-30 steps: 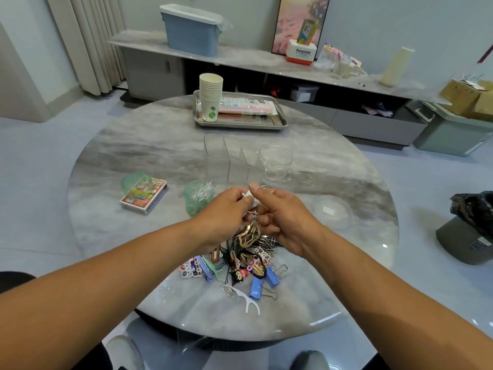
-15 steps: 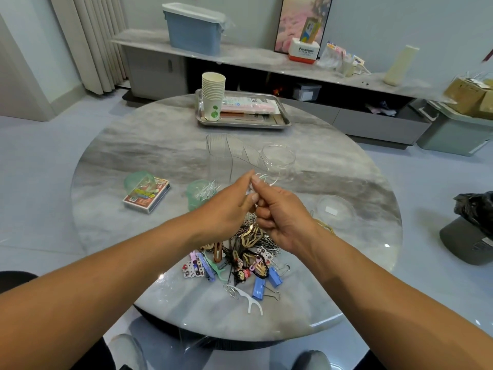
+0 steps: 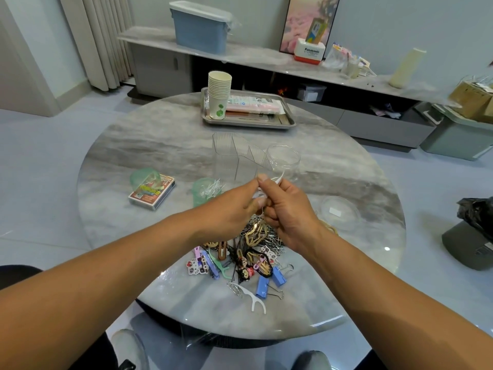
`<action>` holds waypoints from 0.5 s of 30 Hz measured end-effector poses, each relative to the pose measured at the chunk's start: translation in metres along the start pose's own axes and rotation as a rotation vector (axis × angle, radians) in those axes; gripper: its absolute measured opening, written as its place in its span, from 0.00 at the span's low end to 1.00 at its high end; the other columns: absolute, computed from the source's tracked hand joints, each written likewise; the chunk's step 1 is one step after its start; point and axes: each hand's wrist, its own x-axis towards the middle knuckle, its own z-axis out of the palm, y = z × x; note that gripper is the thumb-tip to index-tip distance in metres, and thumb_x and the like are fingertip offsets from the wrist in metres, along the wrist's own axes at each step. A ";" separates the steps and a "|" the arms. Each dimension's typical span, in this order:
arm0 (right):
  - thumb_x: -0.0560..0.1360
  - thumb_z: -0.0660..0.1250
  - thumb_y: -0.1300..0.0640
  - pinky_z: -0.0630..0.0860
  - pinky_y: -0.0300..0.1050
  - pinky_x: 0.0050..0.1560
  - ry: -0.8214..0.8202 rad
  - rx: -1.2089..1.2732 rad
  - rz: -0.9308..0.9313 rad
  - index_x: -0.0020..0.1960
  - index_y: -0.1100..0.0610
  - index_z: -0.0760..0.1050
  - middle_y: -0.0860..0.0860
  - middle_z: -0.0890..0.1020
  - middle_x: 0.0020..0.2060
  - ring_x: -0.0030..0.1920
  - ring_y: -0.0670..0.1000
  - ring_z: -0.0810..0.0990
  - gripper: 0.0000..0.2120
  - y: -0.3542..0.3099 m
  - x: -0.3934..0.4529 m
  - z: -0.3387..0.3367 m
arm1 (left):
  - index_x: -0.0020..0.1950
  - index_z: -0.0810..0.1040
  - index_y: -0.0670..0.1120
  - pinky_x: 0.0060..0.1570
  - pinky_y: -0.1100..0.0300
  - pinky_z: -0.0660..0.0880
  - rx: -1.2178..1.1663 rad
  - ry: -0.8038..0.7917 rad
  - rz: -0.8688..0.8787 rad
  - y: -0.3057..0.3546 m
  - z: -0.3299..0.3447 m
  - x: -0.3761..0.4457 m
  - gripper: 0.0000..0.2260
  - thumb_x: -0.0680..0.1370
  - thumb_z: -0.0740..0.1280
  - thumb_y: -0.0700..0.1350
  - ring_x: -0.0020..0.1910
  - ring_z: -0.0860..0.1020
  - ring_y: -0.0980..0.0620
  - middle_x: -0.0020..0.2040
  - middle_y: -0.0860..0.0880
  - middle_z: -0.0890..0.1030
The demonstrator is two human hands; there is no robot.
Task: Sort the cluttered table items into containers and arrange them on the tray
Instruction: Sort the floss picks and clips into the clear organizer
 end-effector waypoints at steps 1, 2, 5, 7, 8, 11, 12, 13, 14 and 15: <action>0.79 0.71 0.53 0.60 0.37 0.21 0.005 -0.032 -0.030 0.49 0.58 0.73 0.53 0.71 0.28 0.22 0.45 0.63 0.10 -0.001 0.000 0.000 | 0.72 0.66 0.57 0.33 0.72 0.66 -0.024 0.034 0.000 -0.001 0.001 0.000 0.15 0.85 0.58 0.53 0.34 0.73 0.73 0.44 0.59 0.76; 0.80 0.70 0.54 0.61 0.38 0.21 0.015 -0.059 -0.058 0.49 0.59 0.74 0.52 0.70 0.27 0.22 0.45 0.63 0.09 -0.002 0.001 0.000 | 0.73 0.67 0.57 0.35 0.70 0.67 -0.059 0.085 -0.008 -0.001 0.000 0.001 0.16 0.85 0.59 0.53 0.35 0.74 0.72 0.45 0.58 0.78; 0.81 0.69 0.54 0.60 0.39 0.23 0.074 -0.090 -0.103 0.49 0.59 0.73 0.50 0.68 0.26 0.23 0.46 0.62 0.09 -0.007 0.004 0.001 | 0.79 0.63 0.55 0.41 0.64 0.75 -0.252 0.202 -0.092 0.000 -0.005 0.002 0.26 0.82 0.65 0.53 0.39 0.80 0.64 0.50 0.51 0.81; 0.81 0.69 0.55 0.58 0.39 0.23 0.115 -0.055 -0.088 0.48 0.59 0.72 0.49 0.66 0.26 0.24 0.46 0.60 0.09 -0.010 0.005 0.000 | 0.80 0.63 0.52 0.48 0.61 0.79 -0.361 0.203 -0.147 0.001 -0.011 0.001 0.27 0.81 0.66 0.52 0.46 0.83 0.57 0.53 0.50 0.81; 0.81 0.68 0.55 0.56 0.39 0.23 0.136 -0.024 -0.069 0.48 0.58 0.72 0.49 0.66 0.26 0.25 0.46 0.59 0.09 -0.011 0.006 -0.002 | 0.79 0.64 0.52 0.48 0.61 0.79 -0.367 0.214 -0.158 0.000 -0.015 0.000 0.26 0.81 0.65 0.52 0.48 0.83 0.56 0.54 0.50 0.81; 0.81 0.68 0.55 0.55 0.38 0.22 0.188 0.072 -0.012 0.47 0.57 0.71 0.49 0.65 0.28 0.25 0.45 0.58 0.09 -0.015 0.010 -0.010 | 0.77 0.66 0.52 0.54 0.60 0.76 -0.257 0.396 -0.136 -0.004 -0.036 0.000 0.28 0.79 0.69 0.54 0.55 0.79 0.55 0.59 0.53 0.78; 0.81 0.68 0.55 0.55 0.37 0.21 0.202 0.091 -0.001 0.46 0.57 0.71 0.49 0.66 0.28 0.25 0.45 0.59 0.09 -0.017 0.011 -0.013 | 0.77 0.65 0.53 0.59 0.57 0.75 -0.153 0.473 -0.134 -0.008 -0.044 -0.001 0.32 0.76 0.72 0.55 0.59 0.76 0.54 0.61 0.54 0.76; 0.81 0.68 0.55 0.55 0.37 0.21 0.220 0.105 0.006 0.46 0.57 0.70 0.49 0.66 0.28 0.24 0.45 0.59 0.09 -0.018 0.013 -0.016 | 0.78 0.63 0.54 0.63 0.54 0.72 -0.021 0.513 -0.156 -0.013 -0.052 -0.001 0.38 0.72 0.76 0.56 0.64 0.73 0.53 0.64 0.54 0.74; 0.81 0.68 0.55 0.55 0.36 0.20 0.239 0.115 0.011 0.45 0.57 0.70 0.49 0.67 0.28 0.24 0.44 0.60 0.10 -0.018 0.014 -0.020 | 0.79 0.60 0.55 0.67 0.50 0.69 0.093 0.506 -0.206 -0.020 -0.059 -0.001 0.45 0.67 0.79 0.57 0.69 0.69 0.50 0.69 0.52 0.72; 0.81 0.68 0.55 0.55 0.36 0.20 0.258 0.125 0.015 0.44 0.56 0.70 0.49 0.67 0.28 0.23 0.44 0.60 0.10 -0.019 0.014 -0.023 | 0.80 0.57 0.56 0.71 0.46 0.65 0.149 0.455 -0.280 -0.027 -0.065 -0.002 0.52 0.62 0.81 0.59 0.73 0.65 0.47 0.73 0.49 0.68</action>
